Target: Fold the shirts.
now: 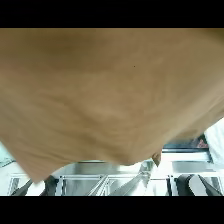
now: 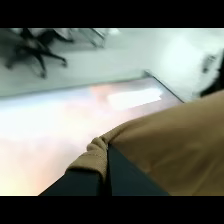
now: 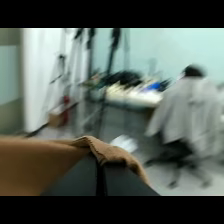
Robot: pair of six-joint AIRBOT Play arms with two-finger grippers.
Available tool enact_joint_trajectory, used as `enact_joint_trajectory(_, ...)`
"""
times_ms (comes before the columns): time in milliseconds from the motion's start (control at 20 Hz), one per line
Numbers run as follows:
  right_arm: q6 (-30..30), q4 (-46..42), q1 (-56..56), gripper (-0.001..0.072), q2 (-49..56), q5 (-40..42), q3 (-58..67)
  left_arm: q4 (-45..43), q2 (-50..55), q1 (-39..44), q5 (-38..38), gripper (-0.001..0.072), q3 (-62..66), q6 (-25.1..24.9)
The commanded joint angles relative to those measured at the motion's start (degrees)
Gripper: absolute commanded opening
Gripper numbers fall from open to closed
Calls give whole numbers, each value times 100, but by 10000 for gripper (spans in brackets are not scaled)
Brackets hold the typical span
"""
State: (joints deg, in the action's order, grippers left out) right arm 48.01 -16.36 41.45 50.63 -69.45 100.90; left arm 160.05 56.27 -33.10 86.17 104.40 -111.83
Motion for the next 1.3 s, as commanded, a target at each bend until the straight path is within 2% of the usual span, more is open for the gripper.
enact_joint_trajectory(0, 133, 155, -859, 18, 1617, -962, -48, -168, 1091, 931, 44, 28, -772, -142)
enact_joint_trajectory(150, 131, -498, -1805, 18, 3093, -713, -345, -584, 2498, 1593, -490, 29, -1355, -284)
enact_joint_trajectory(300, 127, -811, -2358, 18, 4666, -133, -459, -579, 4295, 1757, -909, 29, -1480, -396)
enact_joint_trajectory(500, 17, -787, -2734, 18, 6249, 643, -457, -435, 6743, 1759, -446, 23, -315, -358)
enact_joint_trajectory(600, 17, -787, -2806, 19, 6537, 1029, -457, -31, 7427, 1757, -192, 25, 330, -297)
enact_joint_trajectory(650, 17, -791, -2806, 29, 6551, 1202, -457, 59, 7619, 1753, -190, 41, 636, -72)
enact_joint_trajectory(700, 20, -789, -2782, 130, 6522, 1373, -448, 50, 7726, 1718, -197, 292, 935, 28)
enact_joint_trajectory(750, 20, -791, -2728, 239, 6476, 1440, -417, 52, 7757, 1644, -223, 595, 1231, 68)
enact_joint_trajectory(800, 24, -791, -2634, 267, 6419, 1423, -363, 57, 7724, 1541, -323, 714, 1475, 186)
enact_joint_trajectory(850, 63, -793, -2500, 305, 6334, 1300, -319, 55, 7637, 1425, -389, 714, 1635, 269)
enact_joint_trajectory(900, 214, -802, -2332, 409, 6216, 1150, -313, 55, 7479, 1274, -396, 714, 1692, 304)
enact_joint_trajectory(950, 332, -811, -2146, 406, 6102, 866, -313, 50, 7272, 1121, -374, 713, 1613, 356)
enact_joint_trajectory(1000, 372, -813, -1919, 348, 5989, 387, -315, 39, 6977, 938, -317, 713, 1362, 385)
enact_joint_trajectory(1050, 391, -820, -1705, 335, 5904, -179, -323, -20, 6688, 778, -181, 712, 1043, 382)
enact_joint_trajectory(1150, 479, -981, -1314, 335, 5731, -1410, -505, -343, 6164, 527, 437, 712, 350, 337)
enact_joint_trajectory(1250, 601, -1401, -1051, 334, 5335, -2162, -1272, -839, 5565, 450, 903, 712, -754, 238)
